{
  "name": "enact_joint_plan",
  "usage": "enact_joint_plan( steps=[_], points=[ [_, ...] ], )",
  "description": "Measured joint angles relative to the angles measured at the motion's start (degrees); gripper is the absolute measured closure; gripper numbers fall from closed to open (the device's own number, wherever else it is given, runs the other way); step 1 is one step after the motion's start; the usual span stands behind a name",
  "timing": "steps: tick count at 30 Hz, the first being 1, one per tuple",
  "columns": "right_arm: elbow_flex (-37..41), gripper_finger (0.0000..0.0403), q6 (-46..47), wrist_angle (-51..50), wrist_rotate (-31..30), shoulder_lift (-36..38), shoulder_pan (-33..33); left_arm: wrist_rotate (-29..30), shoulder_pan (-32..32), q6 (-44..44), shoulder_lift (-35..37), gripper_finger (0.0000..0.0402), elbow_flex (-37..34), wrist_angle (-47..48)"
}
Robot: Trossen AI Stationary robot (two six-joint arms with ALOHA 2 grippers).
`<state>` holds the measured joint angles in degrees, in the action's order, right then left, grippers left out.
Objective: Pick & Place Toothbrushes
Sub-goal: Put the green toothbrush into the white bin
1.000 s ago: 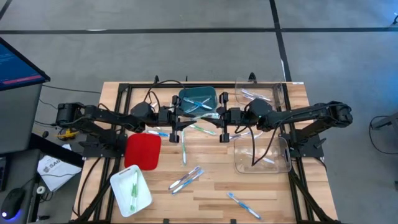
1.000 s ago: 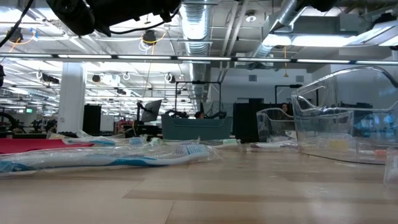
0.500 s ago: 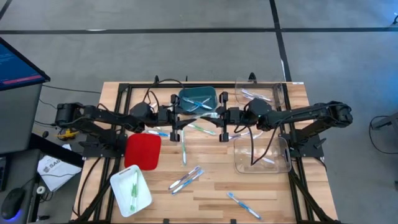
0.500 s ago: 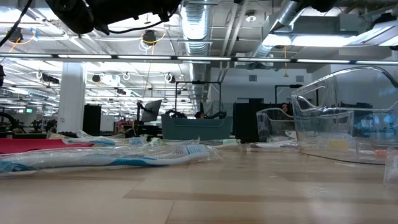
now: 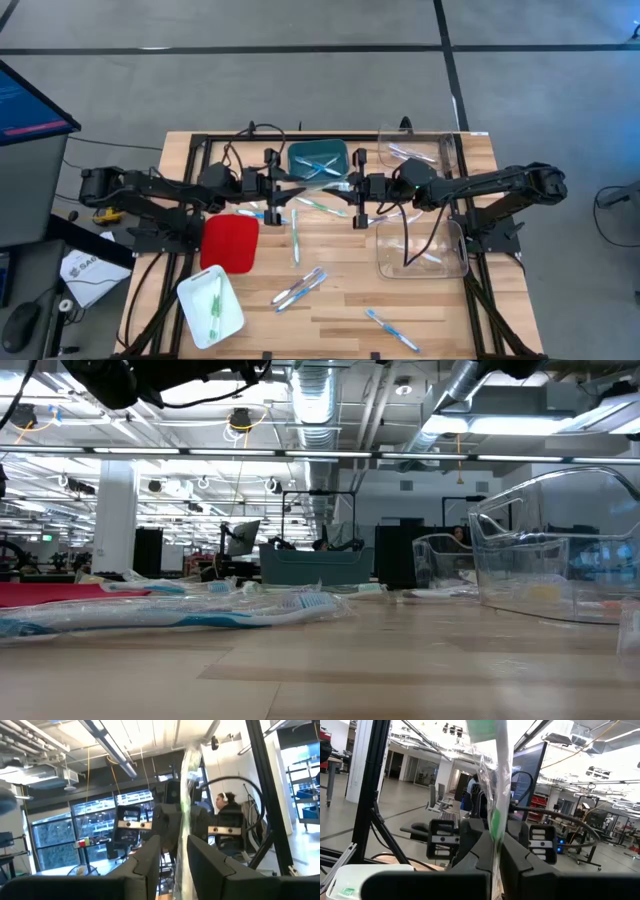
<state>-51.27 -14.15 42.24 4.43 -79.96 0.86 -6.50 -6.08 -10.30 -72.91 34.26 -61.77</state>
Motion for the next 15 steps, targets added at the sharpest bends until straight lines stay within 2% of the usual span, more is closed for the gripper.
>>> enact_joint_plan(
  steps=[6, 12, 15],
  points=[
    [0.0, 0.0398, -2.21, 0.13, 0.0, 0.0, -0.26, -0.11, 0.1, 3.96, 5.41, 0.0309, -2.9, 0.43],
    [0.0, 0.0399, -4.35, 0.17, -0.61, 0.0, -0.66, -0.39, 0.1, 17.55, 12.16, 0.0309, -4.81, 1.58],
    [0.0, 0.0399, -7.08, 0.05, -2.62, 0.0, -1.42, -2.59, 0.1, 24.22, 15.21, 0.0309, -4.86, 5.07]
  ],
)
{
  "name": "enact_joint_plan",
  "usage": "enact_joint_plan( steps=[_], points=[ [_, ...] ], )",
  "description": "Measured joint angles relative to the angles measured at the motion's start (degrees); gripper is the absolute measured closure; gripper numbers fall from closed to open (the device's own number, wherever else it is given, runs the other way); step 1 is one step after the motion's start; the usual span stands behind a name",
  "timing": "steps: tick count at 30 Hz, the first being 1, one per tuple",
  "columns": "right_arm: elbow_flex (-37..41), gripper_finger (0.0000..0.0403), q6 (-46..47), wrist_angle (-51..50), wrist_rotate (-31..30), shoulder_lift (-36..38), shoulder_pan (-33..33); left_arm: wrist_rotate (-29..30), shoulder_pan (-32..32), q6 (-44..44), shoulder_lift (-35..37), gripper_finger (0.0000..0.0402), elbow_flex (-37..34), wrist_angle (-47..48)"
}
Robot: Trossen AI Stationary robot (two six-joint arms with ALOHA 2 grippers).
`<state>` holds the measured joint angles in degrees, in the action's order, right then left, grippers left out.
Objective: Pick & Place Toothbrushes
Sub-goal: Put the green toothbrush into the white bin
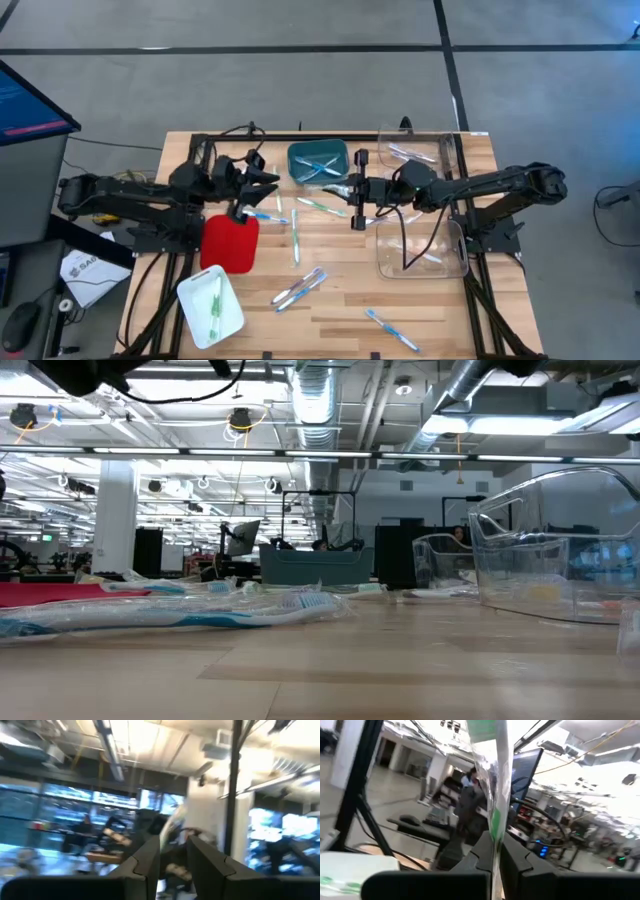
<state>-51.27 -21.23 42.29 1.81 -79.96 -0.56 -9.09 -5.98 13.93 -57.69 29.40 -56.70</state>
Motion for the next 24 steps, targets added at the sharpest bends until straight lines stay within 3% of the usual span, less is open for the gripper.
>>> enact_joint_plan(
  steps=[15, 20, 24],
  points=[
    [0.0, 0.0399, -22.42, -2.32, -4.28, 0.04, -6.12, -4.69, -0.5, 35.86, 2.53, 0.0309, 0.07, 13.53],
    [0.0, 0.0399, -29.0, -7.54, -4.92, 0.04, -6.98, -5.37, 2.13, 45.81, 1.87, 0.0309, 0.07, 15.19],
    [0.0, 0.0399, -34.98, -12.18, -6.58, -0.02, -8.44, -5.05, 5.1, 51.26, 1.84, 0.0309, 0.07, 22.69]
  ],
)
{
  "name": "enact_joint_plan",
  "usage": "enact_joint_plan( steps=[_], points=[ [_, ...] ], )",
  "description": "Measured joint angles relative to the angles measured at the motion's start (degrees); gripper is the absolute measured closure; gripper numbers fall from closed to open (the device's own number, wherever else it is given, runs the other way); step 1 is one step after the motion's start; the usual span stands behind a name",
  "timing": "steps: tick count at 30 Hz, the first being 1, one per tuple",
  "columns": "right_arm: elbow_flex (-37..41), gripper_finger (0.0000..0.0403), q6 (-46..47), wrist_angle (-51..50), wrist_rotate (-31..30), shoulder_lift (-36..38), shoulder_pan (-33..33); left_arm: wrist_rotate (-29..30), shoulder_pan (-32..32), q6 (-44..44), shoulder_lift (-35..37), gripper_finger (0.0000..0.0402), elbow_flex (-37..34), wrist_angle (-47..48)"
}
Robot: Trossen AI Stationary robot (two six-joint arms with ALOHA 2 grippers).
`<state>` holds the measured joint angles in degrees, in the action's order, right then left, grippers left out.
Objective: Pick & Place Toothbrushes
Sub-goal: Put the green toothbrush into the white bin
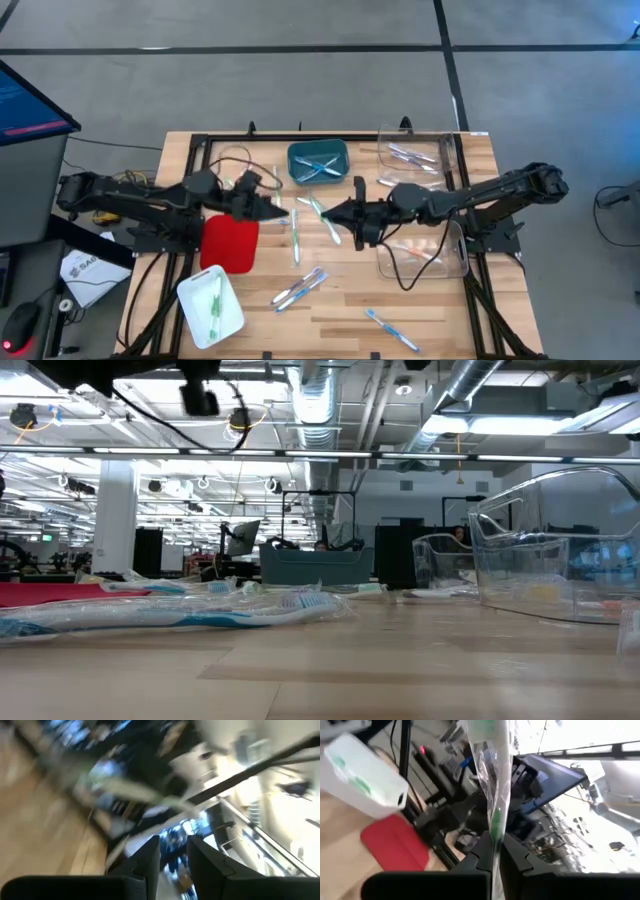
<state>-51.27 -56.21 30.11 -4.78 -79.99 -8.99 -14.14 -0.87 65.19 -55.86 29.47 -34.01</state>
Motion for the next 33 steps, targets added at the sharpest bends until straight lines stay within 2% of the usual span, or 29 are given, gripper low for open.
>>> enact_joint_plan(
  steps=[3, 6, 9, 13, 18, 26, 29, 33],
  points=[
    [-0.04, 0.0399, -3.47, 0.13, -6.96, -1.97, -2.2, 2.82, 3.86, 4.23, -0.02, 0.0309, -0.02, 8.03],
    [-0.16, 0.0398, -6.83, -1.28, -13.96, -3.8, -4.83, 8.33, 8.12, 8.83, -0.02, 0.0309, -0.02, 14.55],
    [0.33, 0.0398, -10.23, -1.72, -22.25, -7.83, -7.69, 12.29, 9.89, 11.85, -0.03, 0.0309, -0.02, 16.93],
    [-0.11, 0.0398, -17.41, 8.4, -30.94, -15.63, -10.39, 14.28, 9.77, 11.67, -0.02, 0.0309, -0.02, 16.91],
    [-1.63, 0.0398, -30.83, 26.01, -38.01, -27.42, -12.35, 13.79, 9.03, 7.98, -0.5, 0.0309, -0.02, 20.06],
    [-8.3, 0.0398, -54.24, 56.05, -39.06, -44.65, -12.48, 14.19, 5.44, -0.66, -3.89, 0.0309, -0.02, 21.12],
    [-11.58, 0.0397, -60.18, 59.72, -38.86, -48.55, -12.5, 14.01, 4.05, -4.15, -5.12, 0.0309, -0.02, 21.02],
    [-13.16, 0.0397, -59.3, 59.24, -40.4, -50.9, -12.34, 12.75, 2.78, -6.33, -5.62, 0.0309, -0.02, 20.99]
  ],
)
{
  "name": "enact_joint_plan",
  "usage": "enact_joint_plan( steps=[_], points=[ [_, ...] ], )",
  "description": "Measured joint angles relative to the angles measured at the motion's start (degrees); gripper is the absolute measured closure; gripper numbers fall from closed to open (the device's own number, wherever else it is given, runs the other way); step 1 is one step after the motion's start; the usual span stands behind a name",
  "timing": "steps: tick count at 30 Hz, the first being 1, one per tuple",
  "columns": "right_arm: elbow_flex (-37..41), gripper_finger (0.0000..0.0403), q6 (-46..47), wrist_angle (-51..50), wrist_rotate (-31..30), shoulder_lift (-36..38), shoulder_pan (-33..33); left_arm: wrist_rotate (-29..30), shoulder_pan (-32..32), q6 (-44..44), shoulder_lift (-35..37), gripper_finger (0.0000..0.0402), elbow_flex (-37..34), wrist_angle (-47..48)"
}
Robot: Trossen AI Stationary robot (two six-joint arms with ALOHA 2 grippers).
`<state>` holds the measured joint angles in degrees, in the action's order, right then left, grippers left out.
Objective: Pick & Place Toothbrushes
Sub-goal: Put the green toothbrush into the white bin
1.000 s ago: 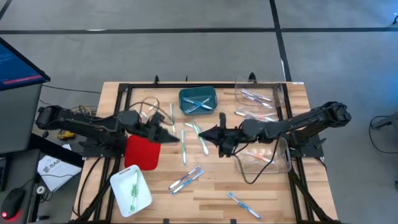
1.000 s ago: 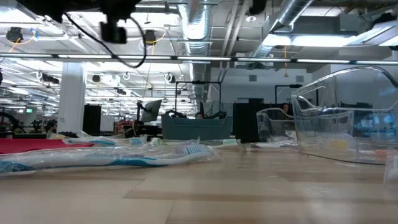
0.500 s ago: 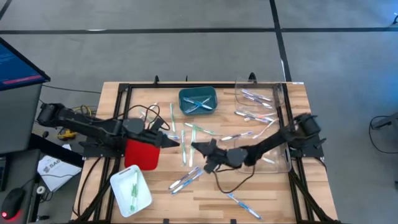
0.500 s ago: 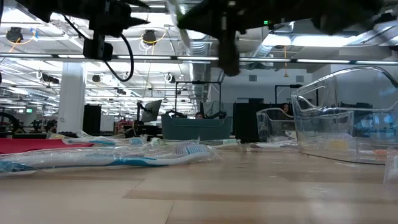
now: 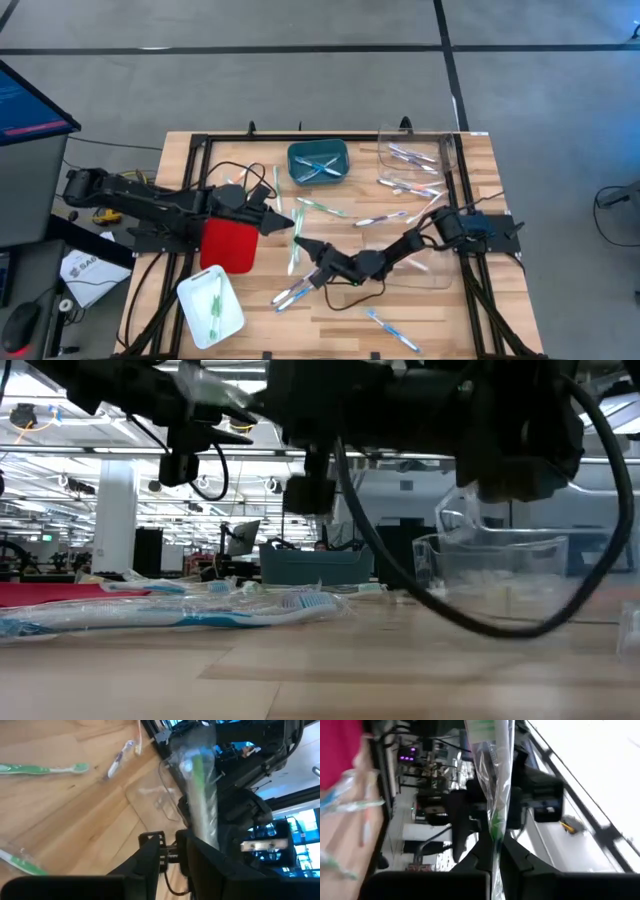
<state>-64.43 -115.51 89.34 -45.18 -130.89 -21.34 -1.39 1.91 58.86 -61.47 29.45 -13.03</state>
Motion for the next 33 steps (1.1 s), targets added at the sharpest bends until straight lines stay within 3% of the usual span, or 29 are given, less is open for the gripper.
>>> enact_joint_plan(
  steps=[9, 28, 33],
  points=[
    [0.09, 0.0398, 0.34, 0.42, -3.34, -0.12, -0.11, -0.74, -1.86, -0.1, 0.02, 0.0309, 0.0, -0.4],
    [0.05, 0.0398, -6.04, 0.29, -2.69, 1.78, -1.51, -1.95, -1.83, -0.56, 0.02, 0.0309, 0.0, -1.24],
    [1.99, 0.0398, -6.07, -1.47, -1.36, 5.94, -0.53, -1.95, -1.83, -0.61, 0.02, 0.0309, 0.0, -1.28]
  ],
)
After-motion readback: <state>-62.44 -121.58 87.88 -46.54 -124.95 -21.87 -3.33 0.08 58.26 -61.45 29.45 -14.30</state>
